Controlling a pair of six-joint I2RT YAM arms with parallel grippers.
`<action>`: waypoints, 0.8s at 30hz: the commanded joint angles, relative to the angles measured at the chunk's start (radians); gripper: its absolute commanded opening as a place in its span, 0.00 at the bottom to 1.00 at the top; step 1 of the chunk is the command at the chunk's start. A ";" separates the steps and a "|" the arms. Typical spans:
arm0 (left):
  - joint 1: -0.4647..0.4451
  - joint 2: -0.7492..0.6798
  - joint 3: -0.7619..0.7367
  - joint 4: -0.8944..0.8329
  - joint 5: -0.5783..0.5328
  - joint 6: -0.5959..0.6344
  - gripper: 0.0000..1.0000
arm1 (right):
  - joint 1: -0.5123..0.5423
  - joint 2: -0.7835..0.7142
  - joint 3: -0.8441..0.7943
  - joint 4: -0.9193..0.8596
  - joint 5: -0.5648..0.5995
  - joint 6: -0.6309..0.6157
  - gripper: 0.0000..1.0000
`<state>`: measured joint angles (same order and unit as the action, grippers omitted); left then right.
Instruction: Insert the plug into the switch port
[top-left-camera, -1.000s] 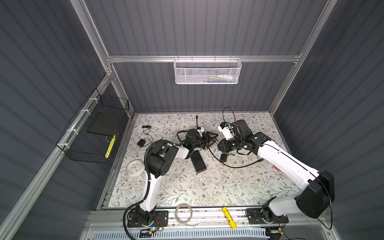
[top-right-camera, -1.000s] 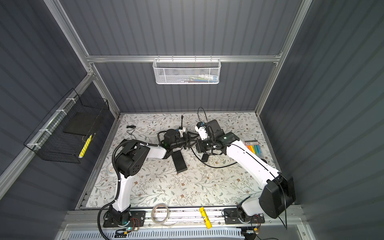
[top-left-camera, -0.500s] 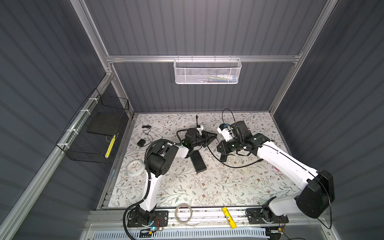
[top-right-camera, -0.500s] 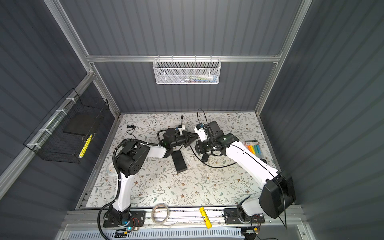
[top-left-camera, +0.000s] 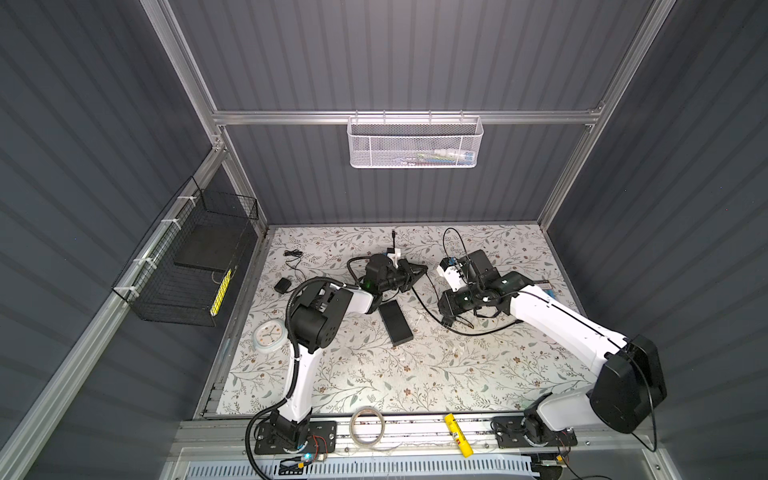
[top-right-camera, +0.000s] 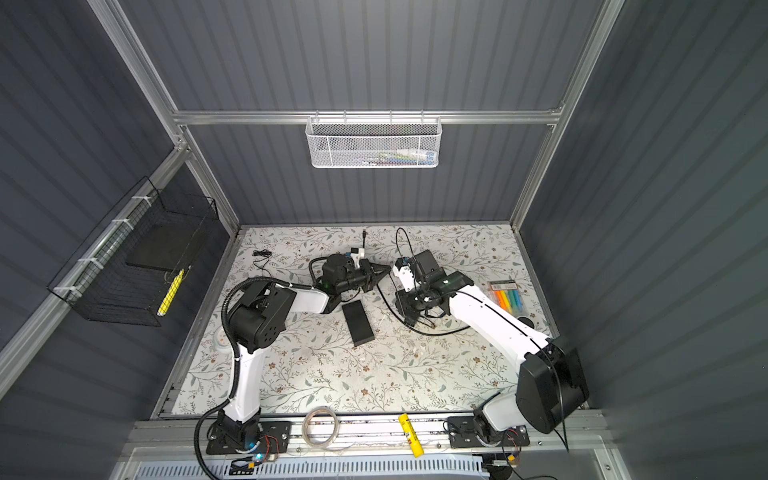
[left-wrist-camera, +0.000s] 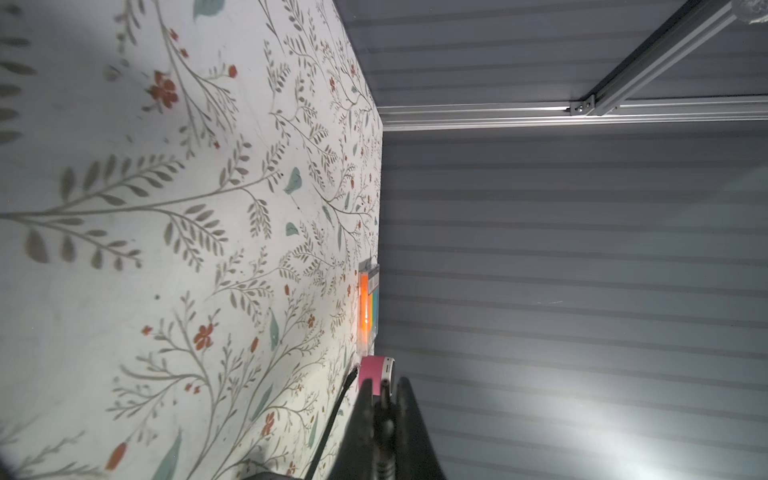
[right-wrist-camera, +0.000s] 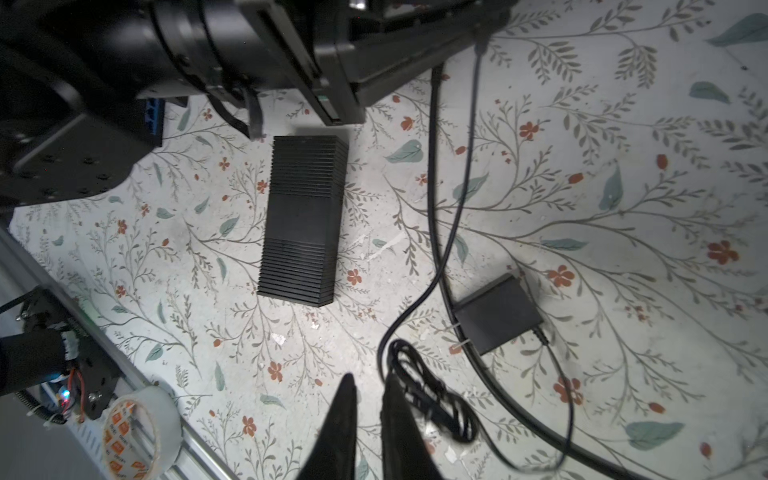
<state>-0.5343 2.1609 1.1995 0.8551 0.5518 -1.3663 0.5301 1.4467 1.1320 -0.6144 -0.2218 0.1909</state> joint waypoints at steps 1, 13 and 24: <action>0.007 -0.092 -0.001 -0.130 -0.013 0.162 0.00 | -0.029 0.005 0.009 -0.026 0.052 -0.024 0.21; -0.012 -0.232 -0.042 -0.347 0.025 0.396 0.00 | -0.067 0.175 0.099 0.220 -0.149 -0.082 0.35; -0.023 -0.260 -0.051 -0.400 0.093 0.429 0.00 | -0.068 0.243 0.141 0.275 -0.216 -0.092 0.28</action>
<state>-0.5503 1.9411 1.1526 0.4786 0.6132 -0.9707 0.4633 1.6661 1.2503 -0.3607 -0.4053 0.1131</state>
